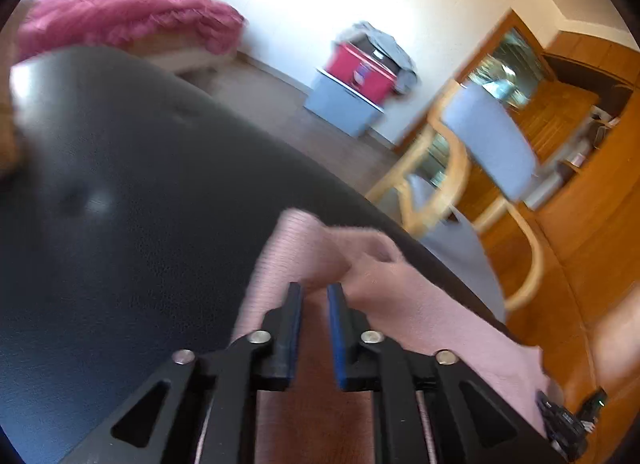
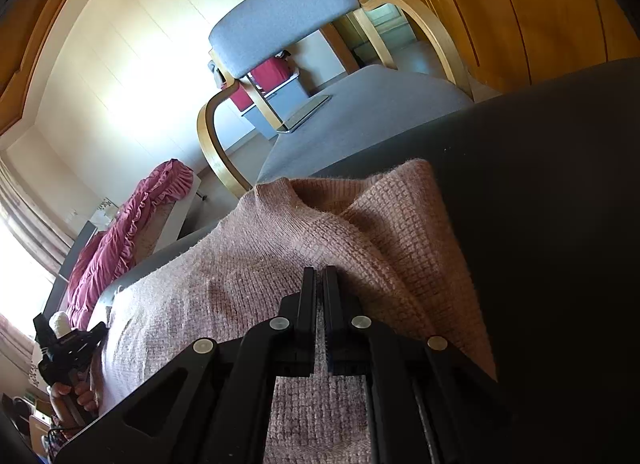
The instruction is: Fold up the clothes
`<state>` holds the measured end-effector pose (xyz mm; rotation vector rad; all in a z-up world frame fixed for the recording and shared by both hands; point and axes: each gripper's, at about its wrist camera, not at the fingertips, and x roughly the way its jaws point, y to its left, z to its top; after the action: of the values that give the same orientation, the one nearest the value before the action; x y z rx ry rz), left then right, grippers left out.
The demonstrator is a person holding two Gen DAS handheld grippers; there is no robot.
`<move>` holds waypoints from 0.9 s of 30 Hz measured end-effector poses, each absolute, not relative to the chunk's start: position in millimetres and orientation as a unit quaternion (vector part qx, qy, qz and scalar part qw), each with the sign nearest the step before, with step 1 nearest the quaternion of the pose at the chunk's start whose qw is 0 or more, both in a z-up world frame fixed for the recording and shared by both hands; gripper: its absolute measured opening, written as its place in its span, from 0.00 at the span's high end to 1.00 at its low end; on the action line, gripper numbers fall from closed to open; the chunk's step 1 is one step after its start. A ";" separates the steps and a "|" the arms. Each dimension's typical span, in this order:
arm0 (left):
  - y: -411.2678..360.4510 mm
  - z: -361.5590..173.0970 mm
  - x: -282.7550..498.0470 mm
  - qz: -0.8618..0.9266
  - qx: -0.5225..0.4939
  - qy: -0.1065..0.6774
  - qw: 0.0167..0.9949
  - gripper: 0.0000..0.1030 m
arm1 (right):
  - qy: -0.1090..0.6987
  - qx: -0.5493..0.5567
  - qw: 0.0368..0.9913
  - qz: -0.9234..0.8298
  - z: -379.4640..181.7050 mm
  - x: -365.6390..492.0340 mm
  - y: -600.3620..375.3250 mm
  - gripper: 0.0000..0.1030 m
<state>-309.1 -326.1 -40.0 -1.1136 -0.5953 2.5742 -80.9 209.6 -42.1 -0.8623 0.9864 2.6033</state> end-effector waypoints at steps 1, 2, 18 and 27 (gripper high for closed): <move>-329.9 -34.6 -301.8 0.893 -0.373 -0.213 0.136 0.80 | 0.337 -0.294 0.113 0.887 -42.0 -80.7 209.5 0.97; -333.6 -29.3 -294.6 0.895 -0.362 -0.221 0.139 0.80 | 0.337 -0.294 0.113 0.887 -42.0 -80.4 209.4 0.97; -148.1 -4.9 -173.3 0.876 -0.334 -0.033 0.347 0.79 | 0.345 -0.293 0.109 0.885 -40.2 -76.6 208.8 0.97; -139.8 -25.7 -190.5 0.875 -0.368 -0.013 0.314 0.78 | 0.350 -0.291 0.105 0.884 -41.7 -77.9 210.0 0.97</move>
<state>-190.5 -139.8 -25.7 -0.9692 -0.0341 2.3080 -77.9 210.0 -41.7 -0.8570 1.0316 2.6072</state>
